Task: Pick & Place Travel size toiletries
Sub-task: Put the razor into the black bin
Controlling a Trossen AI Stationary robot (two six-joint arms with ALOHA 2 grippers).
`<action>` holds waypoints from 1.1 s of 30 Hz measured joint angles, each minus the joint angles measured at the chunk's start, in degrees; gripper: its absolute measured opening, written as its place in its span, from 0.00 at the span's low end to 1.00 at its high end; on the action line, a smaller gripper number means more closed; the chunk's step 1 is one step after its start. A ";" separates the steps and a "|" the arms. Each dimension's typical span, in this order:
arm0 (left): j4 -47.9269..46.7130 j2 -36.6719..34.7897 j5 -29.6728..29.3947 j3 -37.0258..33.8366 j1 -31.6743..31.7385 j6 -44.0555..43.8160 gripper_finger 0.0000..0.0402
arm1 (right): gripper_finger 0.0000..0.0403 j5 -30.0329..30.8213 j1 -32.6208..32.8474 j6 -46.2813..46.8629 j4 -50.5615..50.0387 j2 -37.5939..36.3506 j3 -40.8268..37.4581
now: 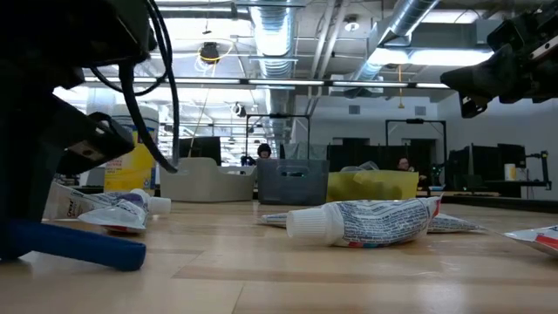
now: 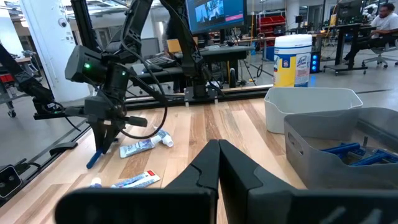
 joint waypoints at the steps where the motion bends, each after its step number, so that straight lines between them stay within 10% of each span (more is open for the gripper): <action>1: -0.14 -0.47 0.59 -0.06 0.06 -1.27 0.07 | 0.00 0.01 0.01 0.01 -0.01 0.00 0.00; 11: -0.46 -20.24 -4.63 -0.18 6.11 -9.96 0.06 | 0.00 0.00 0.00 0.01 -0.01 -0.01 0.01; 19: 3.68 -36.21 -27.01 -0.09 22.43 15.13 0.06 | 0.00 0.01 0.00 0.01 -0.01 0.00 0.01; 26: 18.34 -35.36 -23.22 -0.07 42.01 31.85 0.06 | 0.00 0.00 0.00 0.01 -0.01 -0.02 -0.01; 33: 21.88 -25.55 -22.64 -0.07 52.64 28.27 0.06 | 0.00 0.00 0.00 -0.01 -0.01 0.00 0.01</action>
